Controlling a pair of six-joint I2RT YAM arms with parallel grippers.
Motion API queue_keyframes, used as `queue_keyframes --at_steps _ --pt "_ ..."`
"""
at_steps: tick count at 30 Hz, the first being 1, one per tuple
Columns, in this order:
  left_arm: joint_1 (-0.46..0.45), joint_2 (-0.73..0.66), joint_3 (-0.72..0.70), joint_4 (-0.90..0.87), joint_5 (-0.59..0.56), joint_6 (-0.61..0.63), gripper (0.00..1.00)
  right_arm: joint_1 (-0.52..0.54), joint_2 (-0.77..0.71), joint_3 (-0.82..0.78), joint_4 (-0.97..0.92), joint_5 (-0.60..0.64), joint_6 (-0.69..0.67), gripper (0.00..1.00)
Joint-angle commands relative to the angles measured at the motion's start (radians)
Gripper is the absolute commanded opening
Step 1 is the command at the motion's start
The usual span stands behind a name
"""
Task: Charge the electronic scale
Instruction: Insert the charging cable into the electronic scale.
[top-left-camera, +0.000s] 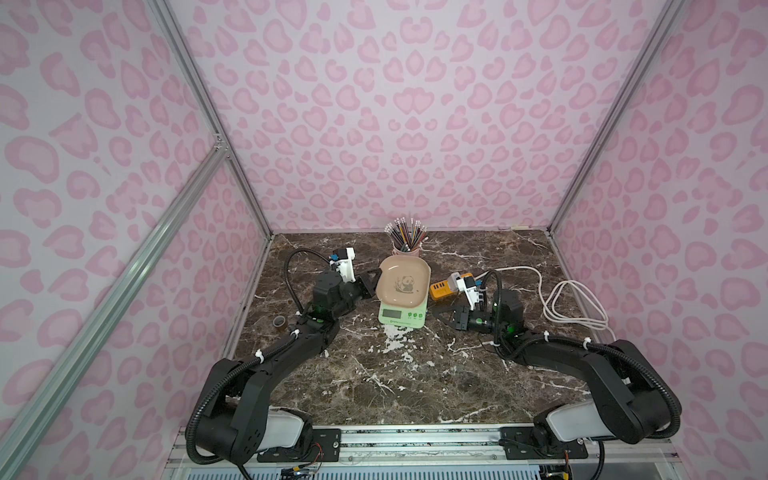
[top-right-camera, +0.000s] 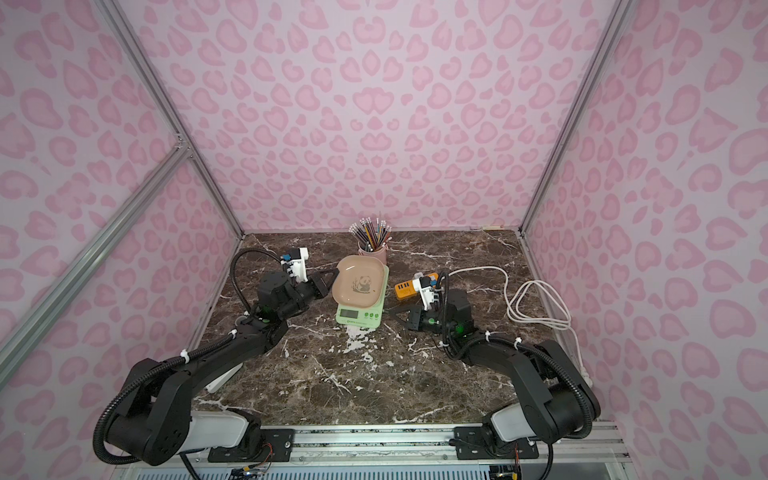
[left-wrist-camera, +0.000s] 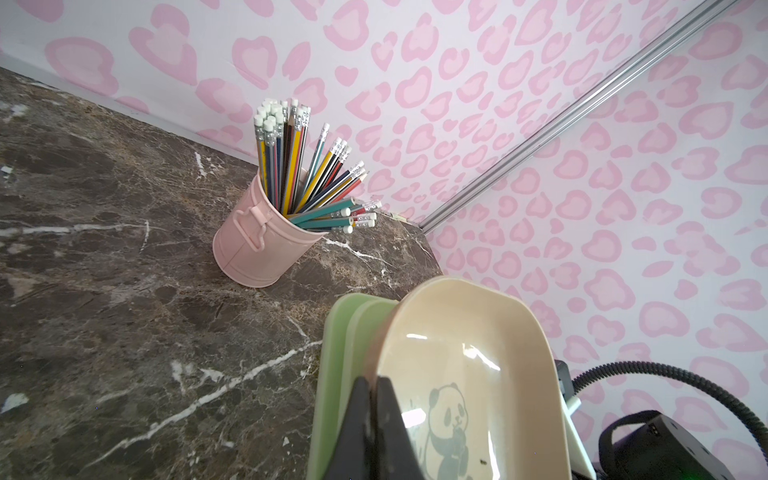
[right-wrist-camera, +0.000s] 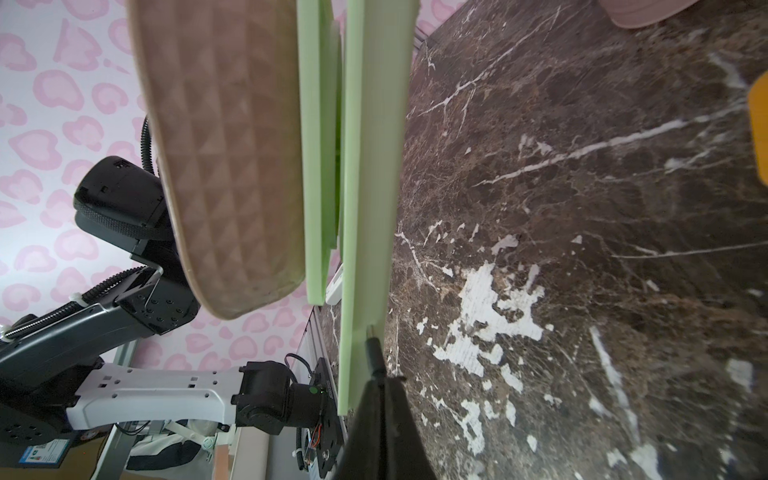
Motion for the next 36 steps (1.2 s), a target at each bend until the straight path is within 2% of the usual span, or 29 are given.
queue_keyframes --at_steps 1,17,27,29,34,36 --pt "-0.002 -0.011 0.000 0.112 0.017 -0.038 0.05 0.001 -0.002 0.007 -0.026 0.015 -0.021 0.00" --pt "-0.009 0.004 0.013 0.098 0.047 -0.024 0.05 0.000 -0.028 0.044 -0.038 0.053 -0.074 0.00" --pt "-0.014 0.012 0.008 0.107 0.025 -0.038 0.05 0.009 0.004 0.042 -0.001 0.012 -0.065 0.00" --pt "-0.020 0.018 0.005 0.092 0.001 -0.034 0.05 0.010 0.004 0.046 -0.010 0.009 -0.077 0.06" --pt "-0.050 0.044 0.003 0.063 -0.056 -0.026 0.05 -0.003 -0.031 0.070 -0.128 0.029 -0.171 0.31" --pt "-0.062 0.051 0.004 0.059 -0.070 -0.022 0.05 -0.011 -0.048 0.085 -0.183 0.036 -0.211 0.38"
